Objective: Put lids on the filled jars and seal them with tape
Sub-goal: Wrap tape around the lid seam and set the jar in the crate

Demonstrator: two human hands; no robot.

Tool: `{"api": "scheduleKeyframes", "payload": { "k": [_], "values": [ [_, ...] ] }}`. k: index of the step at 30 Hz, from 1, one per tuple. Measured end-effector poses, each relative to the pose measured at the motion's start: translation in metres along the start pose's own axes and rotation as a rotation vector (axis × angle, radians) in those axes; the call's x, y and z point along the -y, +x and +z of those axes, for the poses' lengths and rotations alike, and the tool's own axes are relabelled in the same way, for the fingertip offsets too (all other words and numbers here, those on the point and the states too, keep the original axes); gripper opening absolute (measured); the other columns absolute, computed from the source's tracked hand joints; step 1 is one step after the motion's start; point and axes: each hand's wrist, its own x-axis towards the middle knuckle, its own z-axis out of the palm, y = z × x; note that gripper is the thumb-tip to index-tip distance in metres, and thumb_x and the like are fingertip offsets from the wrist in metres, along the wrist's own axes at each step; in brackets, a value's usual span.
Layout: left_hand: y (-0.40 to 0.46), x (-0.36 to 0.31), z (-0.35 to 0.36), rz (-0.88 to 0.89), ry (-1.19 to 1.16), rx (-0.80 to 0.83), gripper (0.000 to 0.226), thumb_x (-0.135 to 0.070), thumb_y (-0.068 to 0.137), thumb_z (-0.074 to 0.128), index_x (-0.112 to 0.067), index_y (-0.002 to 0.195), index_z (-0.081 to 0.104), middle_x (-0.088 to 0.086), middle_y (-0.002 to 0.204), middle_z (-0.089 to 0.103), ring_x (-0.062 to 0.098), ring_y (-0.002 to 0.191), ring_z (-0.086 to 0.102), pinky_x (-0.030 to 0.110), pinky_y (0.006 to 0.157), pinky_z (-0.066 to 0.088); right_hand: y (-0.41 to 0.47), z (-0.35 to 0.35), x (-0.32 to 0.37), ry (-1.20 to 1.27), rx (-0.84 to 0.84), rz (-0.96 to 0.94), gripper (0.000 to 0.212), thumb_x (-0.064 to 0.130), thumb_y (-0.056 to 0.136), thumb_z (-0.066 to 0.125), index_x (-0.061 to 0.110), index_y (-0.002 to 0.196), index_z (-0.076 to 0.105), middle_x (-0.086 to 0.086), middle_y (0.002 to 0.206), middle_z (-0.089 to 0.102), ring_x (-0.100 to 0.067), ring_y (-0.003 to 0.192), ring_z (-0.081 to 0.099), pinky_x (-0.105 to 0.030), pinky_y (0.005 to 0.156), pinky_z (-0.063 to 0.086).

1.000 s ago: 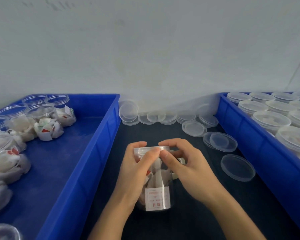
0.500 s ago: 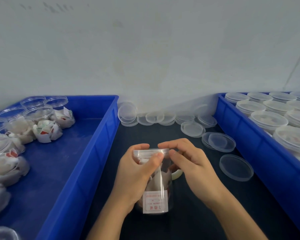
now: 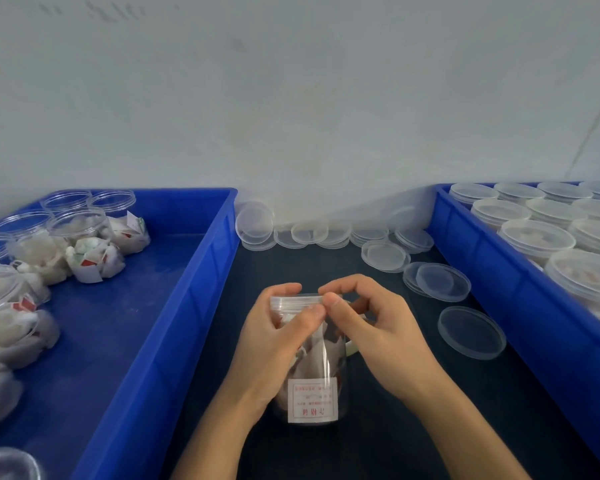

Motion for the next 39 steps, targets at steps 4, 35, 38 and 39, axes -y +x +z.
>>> {"api": "scheduleKeyframes", "payload": {
  "k": [4, 35, 38, 39],
  "values": [
    [0.002, 0.003, 0.001, 0.028, 0.049, -0.035, 0.055, -0.049, 0.083, 0.079, -0.03, 0.131, 0.062, -0.018, 0.104, 0.077, 0.005, 0.096, 0.077, 0.014, 0.073, 0.058, 0.001, 0.001, 0.0, -0.03, -0.02, -0.019, 0.003, 0.039, 0.098, 0.071, 0.041, 0.1, 0.073, 0.011, 0.096, 0.074, -0.009, 0.086, 0.073, -0.022, 0.07, 0.057],
    [-0.011, -0.004, 0.046, 0.171, 0.099, 0.127, 0.091, -0.055, 0.07, 0.082, -0.051, 0.145, 0.03, -0.027, 0.12, 0.071, 0.005, 0.108, 0.075, 0.026, 0.08, 0.063, -0.006, -0.045, 0.058, -0.484, 0.05, 0.225, 0.055, 0.072, 0.06, 0.075, 0.043, 0.102, 0.055, 0.019, 0.104, 0.061, -0.005, 0.09, 0.065, -0.034, 0.069, 0.062],
    [-0.016, -0.012, 0.061, 0.206, 0.168, 0.15, 0.068, -0.069, 0.08, 0.08, -0.057, 0.134, 0.042, -0.038, 0.122, 0.064, -0.007, 0.11, 0.069, 0.021, 0.075, 0.062, -0.015, -0.064, 0.066, -0.57, -0.036, 0.179, 0.053, 0.07, 0.063, 0.075, 0.042, 0.103, 0.055, 0.019, 0.103, 0.06, -0.005, 0.09, 0.062, -0.033, 0.069, 0.061],
    [-0.018, -0.016, 0.067, 0.217, 0.213, 0.159, 0.062, -0.076, 0.079, 0.076, -0.059, 0.129, 0.046, -0.039, 0.122, 0.063, -0.011, 0.11, 0.066, 0.022, 0.073, 0.06, -0.017, -0.07, 0.069, -0.593, -0.066, 0.162, 0.053, 0.07, 0.066, 0.076, 0.041, 0.105, 0.055, 0.018, 0.106, 0.06, -0.006, 0.092, 0.061, -0.031, 0.069, 0.059]
  ]
}}
